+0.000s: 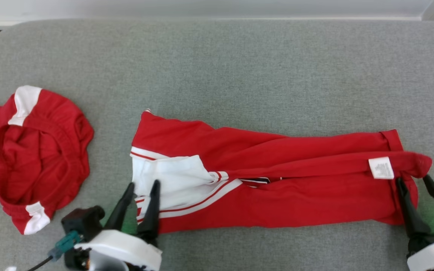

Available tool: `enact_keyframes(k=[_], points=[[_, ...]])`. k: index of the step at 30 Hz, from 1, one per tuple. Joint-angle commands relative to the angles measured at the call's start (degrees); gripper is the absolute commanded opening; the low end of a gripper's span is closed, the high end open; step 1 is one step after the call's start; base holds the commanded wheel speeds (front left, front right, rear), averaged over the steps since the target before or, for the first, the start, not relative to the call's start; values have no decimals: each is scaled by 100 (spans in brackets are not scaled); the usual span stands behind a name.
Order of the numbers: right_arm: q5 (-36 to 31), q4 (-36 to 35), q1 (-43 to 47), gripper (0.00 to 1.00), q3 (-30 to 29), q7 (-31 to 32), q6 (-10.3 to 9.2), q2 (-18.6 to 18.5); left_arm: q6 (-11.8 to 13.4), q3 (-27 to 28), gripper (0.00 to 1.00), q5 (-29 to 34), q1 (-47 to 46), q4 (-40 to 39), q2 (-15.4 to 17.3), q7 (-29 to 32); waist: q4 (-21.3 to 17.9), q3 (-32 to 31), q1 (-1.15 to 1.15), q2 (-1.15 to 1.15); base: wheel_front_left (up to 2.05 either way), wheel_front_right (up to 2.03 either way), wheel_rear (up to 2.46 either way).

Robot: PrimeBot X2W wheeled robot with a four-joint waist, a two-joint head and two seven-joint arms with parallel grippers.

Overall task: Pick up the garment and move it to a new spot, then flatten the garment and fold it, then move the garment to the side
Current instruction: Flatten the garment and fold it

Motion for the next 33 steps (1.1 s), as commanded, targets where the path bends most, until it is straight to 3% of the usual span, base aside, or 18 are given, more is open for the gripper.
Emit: enact_keyframes(k=[1,13,21,33], points=[[-33,-87,131,100,-55,-69,-17,42,44,49,100,95,130,-11,96,-64,-23,-41,0,0,0,0,0],[-844,-1732,933,100,-766,30,-17,718,902,203,100,1257,320,-1039,565,-596,-165,-404,0,0,0,0,0],[-1353,-2247,686,100,-1346,393,-17,992,1012,70,100,1783,55,-1318,855,-430,-242,-627,0,0,0,0,0],[-1312,-2158,639,100,-1328,513,-17,1010,1054,1,100,1736,80,-1376,878,-230,-222,-635,0,0,0,0,0]])
